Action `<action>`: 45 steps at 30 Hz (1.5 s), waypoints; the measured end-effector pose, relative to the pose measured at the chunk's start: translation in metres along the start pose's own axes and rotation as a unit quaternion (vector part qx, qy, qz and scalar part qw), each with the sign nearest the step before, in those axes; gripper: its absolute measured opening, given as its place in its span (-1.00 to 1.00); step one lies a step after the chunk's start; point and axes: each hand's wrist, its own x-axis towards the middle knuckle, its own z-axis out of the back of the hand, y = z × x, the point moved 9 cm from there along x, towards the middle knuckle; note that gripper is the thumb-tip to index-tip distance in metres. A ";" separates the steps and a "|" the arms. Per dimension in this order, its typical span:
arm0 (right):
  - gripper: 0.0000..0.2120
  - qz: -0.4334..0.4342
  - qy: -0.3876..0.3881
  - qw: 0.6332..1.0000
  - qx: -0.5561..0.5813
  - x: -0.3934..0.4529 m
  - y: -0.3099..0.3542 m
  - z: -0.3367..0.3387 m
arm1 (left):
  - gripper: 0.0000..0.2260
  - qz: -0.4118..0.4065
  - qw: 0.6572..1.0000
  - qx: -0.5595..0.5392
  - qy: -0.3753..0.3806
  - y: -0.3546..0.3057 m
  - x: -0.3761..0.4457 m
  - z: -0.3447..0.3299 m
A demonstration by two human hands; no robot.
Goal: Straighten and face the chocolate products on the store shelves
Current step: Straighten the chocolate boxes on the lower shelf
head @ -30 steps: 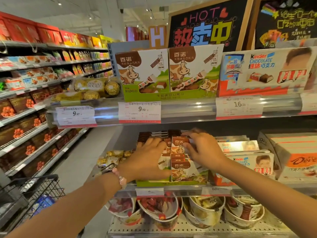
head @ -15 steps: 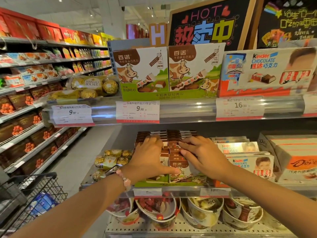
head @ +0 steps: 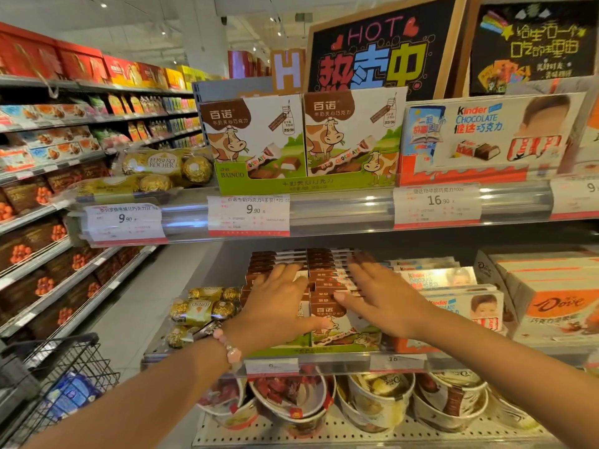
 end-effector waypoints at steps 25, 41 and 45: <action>-0.56 -0.087 0.000 0.983 0.165 0.016 -0.018 -0.010 | -0.21 -0.064 0.996 -0.004 0.069 0.037 -0.002 0.000; -0.46 -0.167 0.068 0.948 0.262 0.035 -0.018 -0.019 | -0.13 -0.068 0.981 -0.066 0.169 0.029 0.014 -0.004; -0.44 -0.155 0.009 0.970 0.186 0.036 -0.019 -0.013 | -0.12 -0.073 0.980 0.007 0.185 0.029 0.010 -0.009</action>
